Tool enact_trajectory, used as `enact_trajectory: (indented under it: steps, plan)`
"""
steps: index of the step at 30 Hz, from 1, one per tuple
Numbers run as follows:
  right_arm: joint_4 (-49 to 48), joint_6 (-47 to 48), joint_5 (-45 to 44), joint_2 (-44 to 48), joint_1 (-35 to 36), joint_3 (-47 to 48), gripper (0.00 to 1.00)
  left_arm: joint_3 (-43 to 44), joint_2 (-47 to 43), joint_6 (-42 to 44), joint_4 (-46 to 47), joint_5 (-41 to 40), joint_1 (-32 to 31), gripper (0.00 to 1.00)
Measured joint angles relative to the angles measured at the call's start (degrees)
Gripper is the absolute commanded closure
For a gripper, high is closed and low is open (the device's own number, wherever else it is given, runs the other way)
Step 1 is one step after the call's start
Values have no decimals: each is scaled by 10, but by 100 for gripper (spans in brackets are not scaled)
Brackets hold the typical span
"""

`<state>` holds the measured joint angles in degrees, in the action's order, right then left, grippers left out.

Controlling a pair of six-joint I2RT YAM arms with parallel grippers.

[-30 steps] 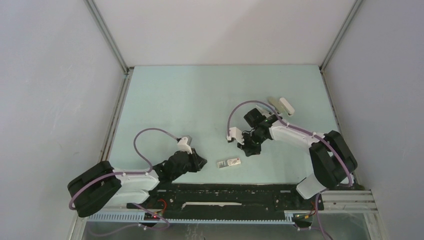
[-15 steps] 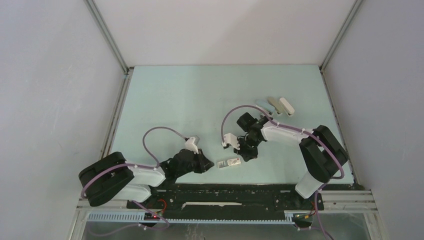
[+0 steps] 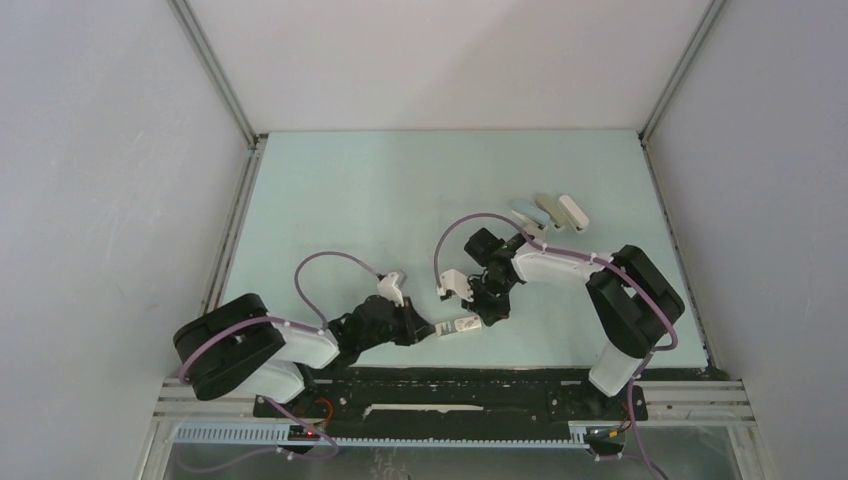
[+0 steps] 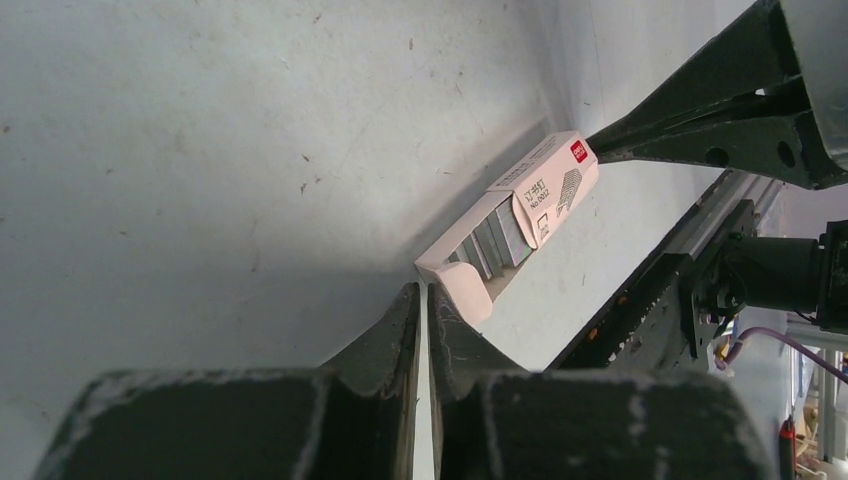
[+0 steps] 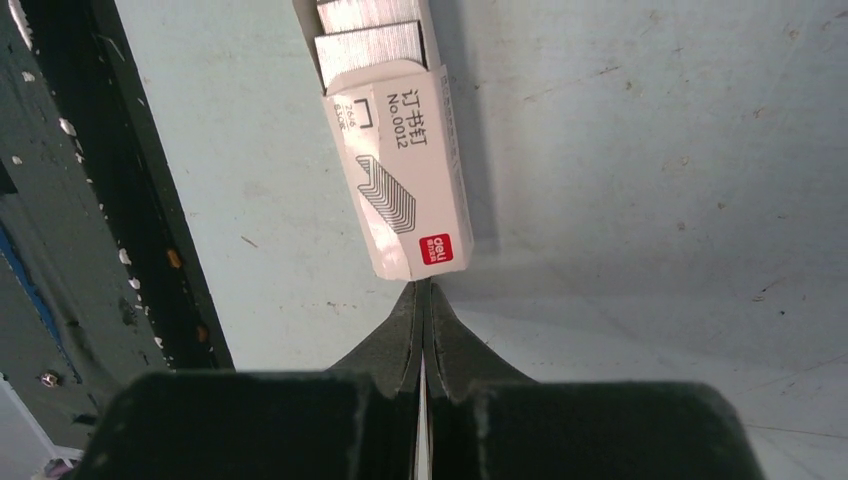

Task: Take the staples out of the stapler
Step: Close the staple box at the center of the board.

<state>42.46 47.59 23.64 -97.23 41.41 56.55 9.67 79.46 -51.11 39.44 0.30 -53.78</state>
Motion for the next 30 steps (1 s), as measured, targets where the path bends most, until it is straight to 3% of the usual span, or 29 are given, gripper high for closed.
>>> enact_trajectory:
  steps: [30]
  plan:
    - [-7, -24, -14, -9, 26, 12, 96, 12, 23, -5, 10, 17, -1, 89]
